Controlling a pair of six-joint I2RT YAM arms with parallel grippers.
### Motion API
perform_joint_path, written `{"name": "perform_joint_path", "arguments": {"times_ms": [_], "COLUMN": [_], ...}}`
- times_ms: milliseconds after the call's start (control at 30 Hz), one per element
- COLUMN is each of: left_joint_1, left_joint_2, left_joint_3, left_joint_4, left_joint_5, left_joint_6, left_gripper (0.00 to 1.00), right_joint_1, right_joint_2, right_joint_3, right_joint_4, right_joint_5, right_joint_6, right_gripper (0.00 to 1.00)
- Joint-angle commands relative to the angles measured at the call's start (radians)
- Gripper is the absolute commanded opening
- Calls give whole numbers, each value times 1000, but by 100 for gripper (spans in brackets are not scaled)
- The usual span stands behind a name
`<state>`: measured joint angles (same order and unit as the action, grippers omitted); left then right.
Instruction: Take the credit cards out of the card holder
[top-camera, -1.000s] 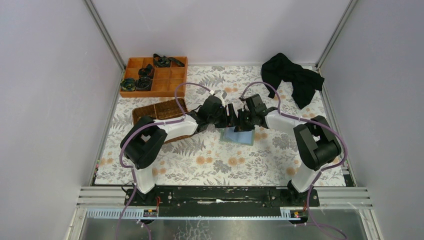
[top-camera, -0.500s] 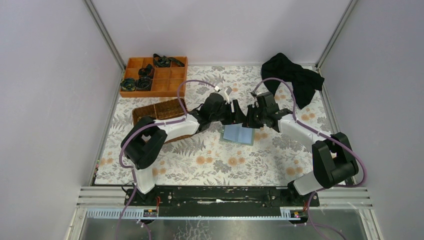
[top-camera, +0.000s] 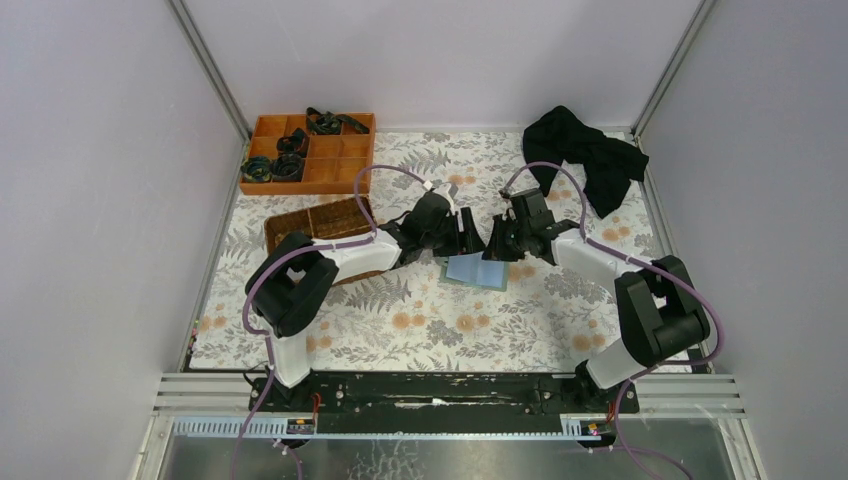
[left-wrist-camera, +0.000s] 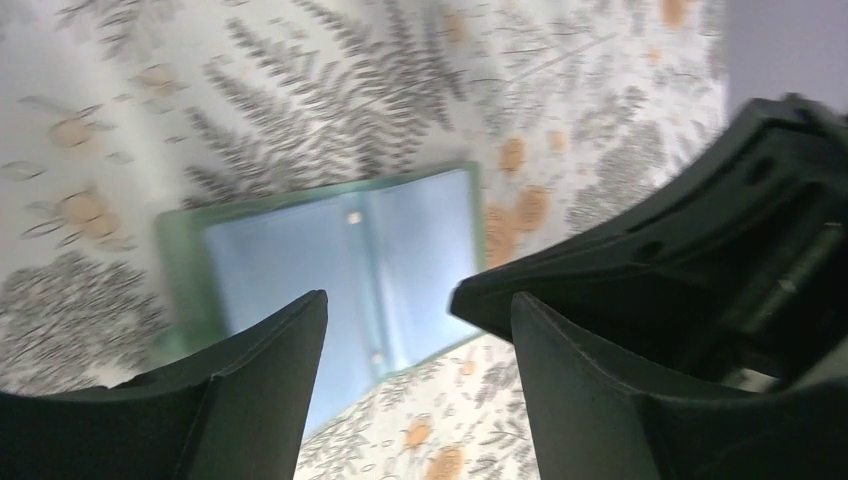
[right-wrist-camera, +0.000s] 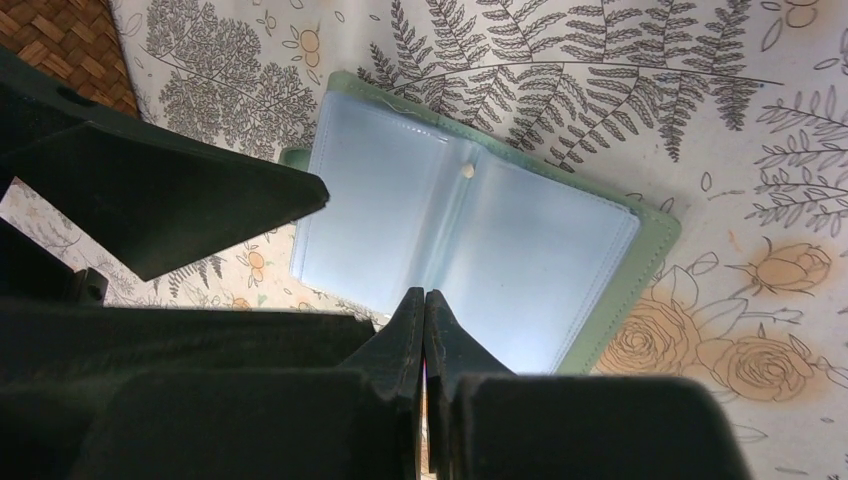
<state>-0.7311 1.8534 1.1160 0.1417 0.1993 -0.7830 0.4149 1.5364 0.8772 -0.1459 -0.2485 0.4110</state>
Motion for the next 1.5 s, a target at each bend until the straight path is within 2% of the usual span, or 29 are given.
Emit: {"name": "perform_joint_path", "arguments": {"times_ms": [0,333,600,967,1467], "left_joint_1": [6,4,-1,-18,-14], "left_joint_2": [-29,-3,10,59,34], "left_joint_3": [15,52,58,87,102], "left_joint_4": [-159,-215,-173,-167,-243], "left_joint_5": [-168,-224,-146,-116,-226], "left_joint_6": [58,74,66,62,94], "left_gripper": [76,79,78,78,78], "right_joint_1": [-3,-3,-4,-7,-9], "right_joint_2": [33,60,75,67,76], "right_joint_3": [38,43,42,35,32], "right_joint_4": [65,69,76,69,85], "right_joint_5": [-52,-61,-67,-60,-74], "right_joint_6": [12,6,7,2,4], "right_gripper": [0,0,0,0,0]}}
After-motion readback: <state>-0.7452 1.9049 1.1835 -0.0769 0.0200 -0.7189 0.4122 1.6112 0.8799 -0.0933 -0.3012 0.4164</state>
